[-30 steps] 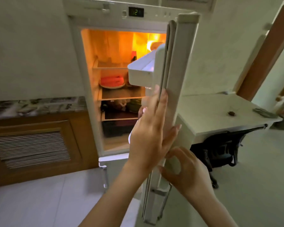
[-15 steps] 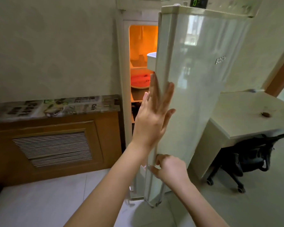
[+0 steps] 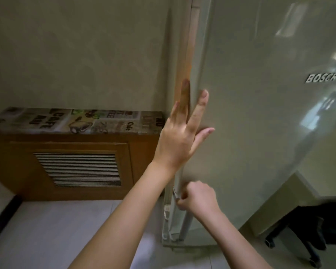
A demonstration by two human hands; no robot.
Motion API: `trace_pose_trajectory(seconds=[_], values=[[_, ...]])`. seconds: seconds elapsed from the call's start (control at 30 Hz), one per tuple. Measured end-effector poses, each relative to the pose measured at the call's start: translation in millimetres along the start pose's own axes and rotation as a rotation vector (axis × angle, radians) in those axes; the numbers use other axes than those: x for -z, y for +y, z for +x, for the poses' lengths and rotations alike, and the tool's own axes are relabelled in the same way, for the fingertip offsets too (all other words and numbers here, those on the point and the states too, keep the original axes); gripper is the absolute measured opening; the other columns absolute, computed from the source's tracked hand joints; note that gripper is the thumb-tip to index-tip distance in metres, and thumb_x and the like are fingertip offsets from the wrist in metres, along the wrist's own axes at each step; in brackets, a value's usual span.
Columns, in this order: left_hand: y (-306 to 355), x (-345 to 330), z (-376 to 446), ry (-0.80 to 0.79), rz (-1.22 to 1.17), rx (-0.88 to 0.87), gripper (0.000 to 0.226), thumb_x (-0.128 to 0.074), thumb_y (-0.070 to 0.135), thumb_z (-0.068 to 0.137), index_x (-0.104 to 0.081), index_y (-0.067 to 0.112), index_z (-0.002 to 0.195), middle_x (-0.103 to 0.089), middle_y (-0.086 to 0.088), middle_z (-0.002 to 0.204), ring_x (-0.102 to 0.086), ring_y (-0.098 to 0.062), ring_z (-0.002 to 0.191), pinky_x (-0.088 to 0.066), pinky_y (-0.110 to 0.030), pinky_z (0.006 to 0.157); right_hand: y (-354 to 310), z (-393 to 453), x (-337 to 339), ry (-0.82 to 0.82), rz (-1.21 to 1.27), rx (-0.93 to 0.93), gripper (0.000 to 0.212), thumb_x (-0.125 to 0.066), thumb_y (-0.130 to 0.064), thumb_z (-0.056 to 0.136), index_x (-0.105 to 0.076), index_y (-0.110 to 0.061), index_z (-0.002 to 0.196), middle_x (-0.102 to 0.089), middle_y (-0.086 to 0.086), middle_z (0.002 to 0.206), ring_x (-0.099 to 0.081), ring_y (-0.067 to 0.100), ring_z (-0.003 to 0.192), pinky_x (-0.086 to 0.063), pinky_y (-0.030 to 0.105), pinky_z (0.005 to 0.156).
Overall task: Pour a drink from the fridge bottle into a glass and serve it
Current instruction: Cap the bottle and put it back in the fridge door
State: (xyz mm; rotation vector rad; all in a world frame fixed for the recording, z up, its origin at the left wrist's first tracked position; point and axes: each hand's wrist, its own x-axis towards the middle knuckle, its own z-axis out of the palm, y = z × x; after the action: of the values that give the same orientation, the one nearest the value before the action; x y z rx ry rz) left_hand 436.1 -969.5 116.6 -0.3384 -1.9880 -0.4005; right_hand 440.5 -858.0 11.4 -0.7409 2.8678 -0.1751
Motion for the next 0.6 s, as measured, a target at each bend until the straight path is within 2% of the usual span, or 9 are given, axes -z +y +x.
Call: trace_pose_trajectory(seconds=[0.17, 0.27, 0.37, 0.53, 0.6], values=[[-25.6, -28.9, -7.3, 0.058, 0.257, 0.010, 0.076, -0.043, 0.045, 0.098, 0.009, 0.023, 0.150, -0.017, -0.018, 0.154, -0.018, -0.027, 0.143, -0.030, -0.042, 0.113, 1.6, 40.1, 1.6, 0.009, 0.004, 0.085, 0.025, -0.065, -0.036, 0.068, -0.066, -0.011, 0.071, -0.064, 0.009, 0.074, -0.064, 0.031, 0.081, -0.039, 0.028, 0.060], [-39.7, -46.8, -12.3, 0.096, 0.424, 0.031, 0.074, -0.036, 0.050, 0.099, 0.005, 0.018, 0.151, -0.018, -0.014, 0.150, -0.026, -0.023, 0.138, -0.025, -0.043, 0.114, 2.8, 61.9, 4.3, 0.003, 0.016, 0.135, 0.027, -0.065, -0.037, 0.066, -0.066, -0.010, 0.071, -0.064, 0.007, 0.073, -0.063, 0.030, 0.081, -0.043, 0.029, 0.062], [-53.9, -57.6, -9.8, 0.124, 0.476, -0.004, 0.074, -0.036, 0.050, 0.099, 0.003, 0.015, 0.151, -0.015, -0.004, 0.151, -0.022, -0.019, 0.140, -0.024, -0.040, 0.114, 2.5, 78.9, 8.0, 0.001, 0.045, 0.171, 0.026, -0.067, -0.037, 0.066, -0.068, -0.012, 0.072, -0.068, 0.008, 0.083, -0.063, 0.030, 0.085, -0.044, 0.029, 0.067], [-70.5, -67.3, -4.6, 0.153, 0.478, -0.016, 0.074, -0.035, 0.050, 0.099, 0.003, 0.016, 0.151, -0.021, -0.003, 0.148, -0.009, -0.013, 0.146, -0.024, -0.035, 0.115, 2.1, 94.7, 11.3, 0.022, 0.048, 0.206, 0.025, -0.067, -0.038, 0.067, -0.066, -0.014, 0.072, -0.069, 0.009, 0.085, -0.063, 0.028, 0.087, -0.043, 0.029, 0.067], [-75.0, -70.1, -3.0, 0.150, 0.490, -0.016, 0.073, -0.035, 0.051, 0.098, 0.003, 0.017, 0.151, -0.023, -0.003, 0.148, -0.012, -0.014, 0.146, -0.024, -0.035, 0.115, 1.7, 99.4, 12.6, 0.031, 0.044, 0.205, 0.025, -0.067, -0.038, 0.068, -0.068, -0.013, 0.074, -0.069, 0.009, 0.085, -0.063, 0.028, 0.087, -0.042, 0.029, 0.067]])
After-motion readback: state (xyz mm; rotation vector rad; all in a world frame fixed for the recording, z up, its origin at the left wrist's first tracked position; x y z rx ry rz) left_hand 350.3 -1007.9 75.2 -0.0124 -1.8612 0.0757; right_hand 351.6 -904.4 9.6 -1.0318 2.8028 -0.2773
